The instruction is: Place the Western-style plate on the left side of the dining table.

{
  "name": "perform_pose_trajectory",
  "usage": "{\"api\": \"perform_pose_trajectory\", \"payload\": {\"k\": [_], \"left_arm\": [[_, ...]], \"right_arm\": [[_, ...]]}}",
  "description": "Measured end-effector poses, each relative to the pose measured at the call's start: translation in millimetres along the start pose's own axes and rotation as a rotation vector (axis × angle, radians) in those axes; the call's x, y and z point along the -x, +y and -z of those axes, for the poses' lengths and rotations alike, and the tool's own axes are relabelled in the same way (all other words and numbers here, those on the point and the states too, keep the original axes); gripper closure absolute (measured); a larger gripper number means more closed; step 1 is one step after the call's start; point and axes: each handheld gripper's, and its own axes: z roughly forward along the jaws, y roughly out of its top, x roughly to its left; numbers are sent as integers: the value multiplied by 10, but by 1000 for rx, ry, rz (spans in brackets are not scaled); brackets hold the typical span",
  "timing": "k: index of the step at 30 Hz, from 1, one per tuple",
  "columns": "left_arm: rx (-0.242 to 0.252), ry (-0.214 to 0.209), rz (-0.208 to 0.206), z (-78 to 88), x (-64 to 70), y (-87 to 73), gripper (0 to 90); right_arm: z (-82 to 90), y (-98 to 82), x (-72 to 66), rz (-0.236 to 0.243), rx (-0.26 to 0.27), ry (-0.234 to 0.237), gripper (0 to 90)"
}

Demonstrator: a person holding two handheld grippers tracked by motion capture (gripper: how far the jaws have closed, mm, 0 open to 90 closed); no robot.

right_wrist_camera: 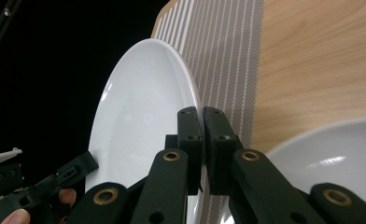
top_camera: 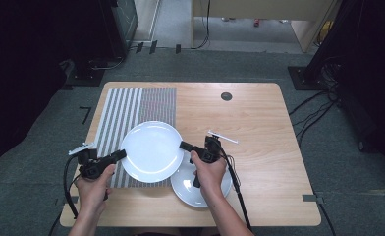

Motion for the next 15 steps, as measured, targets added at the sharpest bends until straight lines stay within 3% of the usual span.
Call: {"api": "perform_pose_trajectory", "payload": {"k": [7,15], "left_arm": [[19,14,7,3,-165,187,795],[0,28,15,-76,-307,303,795]], "right_arm": [[-296,135,-108,10,-9,0,871],[-504,233,-101,4,-29,-11,869]]}}
